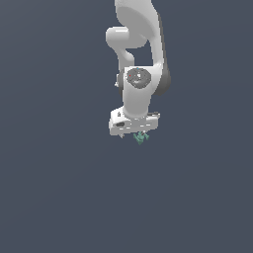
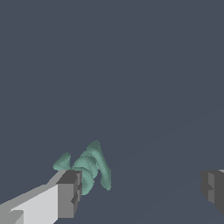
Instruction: Pick up the object and move it to a goal position.
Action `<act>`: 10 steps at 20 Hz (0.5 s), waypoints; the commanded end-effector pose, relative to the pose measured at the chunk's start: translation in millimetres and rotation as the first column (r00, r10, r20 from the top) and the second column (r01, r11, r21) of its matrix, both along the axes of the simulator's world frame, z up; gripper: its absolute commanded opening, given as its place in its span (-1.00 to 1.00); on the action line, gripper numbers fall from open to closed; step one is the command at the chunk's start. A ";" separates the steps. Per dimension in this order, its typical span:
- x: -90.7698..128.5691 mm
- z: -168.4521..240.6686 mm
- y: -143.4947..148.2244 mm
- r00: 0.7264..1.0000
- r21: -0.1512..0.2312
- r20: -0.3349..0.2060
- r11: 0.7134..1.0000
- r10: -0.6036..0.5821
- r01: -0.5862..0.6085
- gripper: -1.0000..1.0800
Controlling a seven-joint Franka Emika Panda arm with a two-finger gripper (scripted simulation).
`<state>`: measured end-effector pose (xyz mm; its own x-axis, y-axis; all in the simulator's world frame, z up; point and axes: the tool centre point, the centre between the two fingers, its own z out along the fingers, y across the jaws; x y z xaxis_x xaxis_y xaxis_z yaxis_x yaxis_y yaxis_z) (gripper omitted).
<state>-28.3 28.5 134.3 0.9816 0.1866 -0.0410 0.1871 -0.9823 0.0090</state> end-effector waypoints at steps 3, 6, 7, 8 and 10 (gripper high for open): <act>-16.6 -16.1 16.9 0.992 0.006 0.011 0.992 0.126 -0.126 0.92; -28.9 -26.3 28.3 0.977 0.010 0.020 0.977 0.212 -0.213 0.92; -32.6 -29.2 31.6 0.971 0.011 0.022 0.971 0.237 -0.237 0.92; -36.0 -31.8 34.6 0.965 0.012 0.025 0.966 0.260 -0.260 0.92; -42.1 -36.1 39.7 0.954 0.014 0.029 0.954 0.299 -0.299 0.92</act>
